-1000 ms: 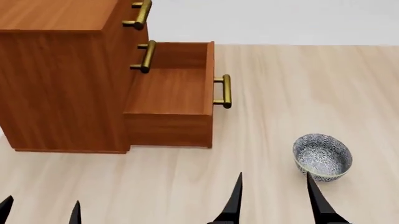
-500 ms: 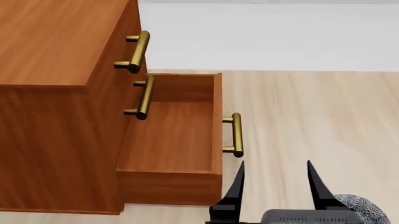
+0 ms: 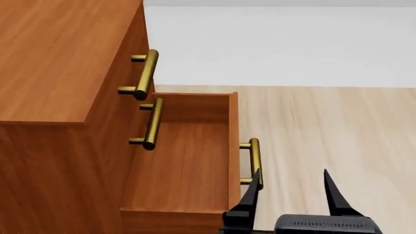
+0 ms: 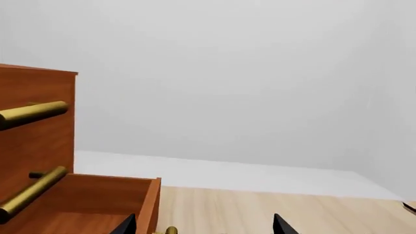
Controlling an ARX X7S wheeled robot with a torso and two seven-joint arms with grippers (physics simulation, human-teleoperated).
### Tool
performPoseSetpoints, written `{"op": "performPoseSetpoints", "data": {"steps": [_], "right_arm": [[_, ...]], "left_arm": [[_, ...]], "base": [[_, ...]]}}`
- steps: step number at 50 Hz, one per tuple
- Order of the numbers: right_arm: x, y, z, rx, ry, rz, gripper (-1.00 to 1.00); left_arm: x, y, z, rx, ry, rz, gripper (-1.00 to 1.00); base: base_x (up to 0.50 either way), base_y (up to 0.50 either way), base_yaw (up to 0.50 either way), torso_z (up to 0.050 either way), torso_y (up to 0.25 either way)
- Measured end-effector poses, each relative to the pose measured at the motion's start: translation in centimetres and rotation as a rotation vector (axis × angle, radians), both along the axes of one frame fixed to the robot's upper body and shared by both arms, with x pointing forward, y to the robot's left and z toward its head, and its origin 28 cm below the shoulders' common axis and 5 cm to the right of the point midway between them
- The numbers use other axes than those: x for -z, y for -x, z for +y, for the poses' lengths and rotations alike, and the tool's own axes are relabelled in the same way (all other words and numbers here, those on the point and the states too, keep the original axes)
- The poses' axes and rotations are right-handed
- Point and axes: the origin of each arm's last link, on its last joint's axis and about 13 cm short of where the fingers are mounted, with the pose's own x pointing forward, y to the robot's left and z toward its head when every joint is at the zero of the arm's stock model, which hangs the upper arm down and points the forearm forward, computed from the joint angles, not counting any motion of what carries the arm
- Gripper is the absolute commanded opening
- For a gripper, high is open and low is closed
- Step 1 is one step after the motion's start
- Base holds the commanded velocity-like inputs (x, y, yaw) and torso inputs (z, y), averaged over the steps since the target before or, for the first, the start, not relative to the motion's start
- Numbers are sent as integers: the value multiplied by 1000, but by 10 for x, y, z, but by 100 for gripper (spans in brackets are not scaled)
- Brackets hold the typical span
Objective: Put the bowl in the bottom drawer of the cabinet.
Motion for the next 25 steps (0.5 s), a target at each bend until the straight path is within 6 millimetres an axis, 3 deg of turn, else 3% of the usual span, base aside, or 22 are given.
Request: {"op": "performPoseSetpoints", "data": {"steps": [5,25], "right_arm": [[0,0,0,1,-5,7,100],[2,-2,0,-6,-17,37,100]], "left_arm": [[0,1,0,-2,2,2,100],[1,2,1,-1,3,3,100]], "base": [[118,0,0,0,0],[500,0,0,0,1]]}}
